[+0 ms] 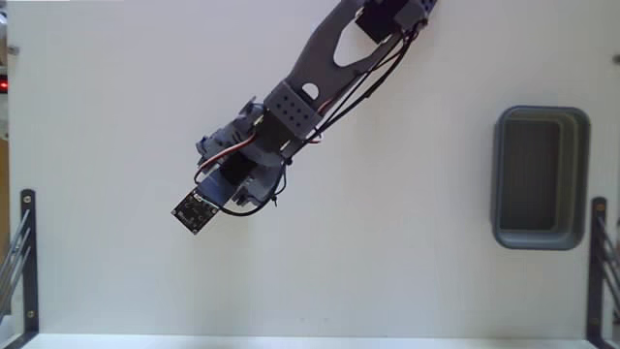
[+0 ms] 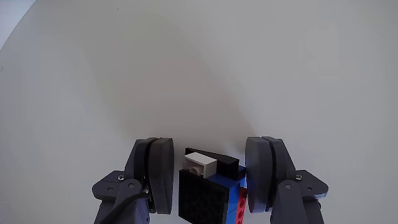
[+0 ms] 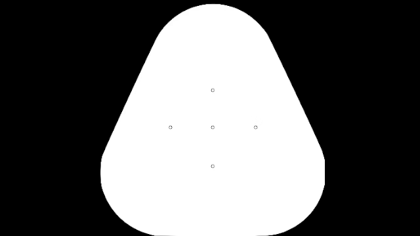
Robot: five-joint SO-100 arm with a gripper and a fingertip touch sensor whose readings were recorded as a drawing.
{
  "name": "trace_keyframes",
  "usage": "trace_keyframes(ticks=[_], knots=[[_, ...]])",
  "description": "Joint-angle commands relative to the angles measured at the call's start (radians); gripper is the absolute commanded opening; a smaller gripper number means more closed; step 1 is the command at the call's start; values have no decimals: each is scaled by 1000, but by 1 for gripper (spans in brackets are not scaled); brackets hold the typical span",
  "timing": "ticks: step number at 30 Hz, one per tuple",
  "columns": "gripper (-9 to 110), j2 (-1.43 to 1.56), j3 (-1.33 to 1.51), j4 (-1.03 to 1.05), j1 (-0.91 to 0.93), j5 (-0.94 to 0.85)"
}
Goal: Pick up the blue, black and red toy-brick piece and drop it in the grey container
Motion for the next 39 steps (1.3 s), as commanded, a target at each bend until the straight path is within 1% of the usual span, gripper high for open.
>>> trace_keyframes(ticks=[1,39], knots=[[68,31,1,-4,18,0],[57,31,1,-4,18,0]])
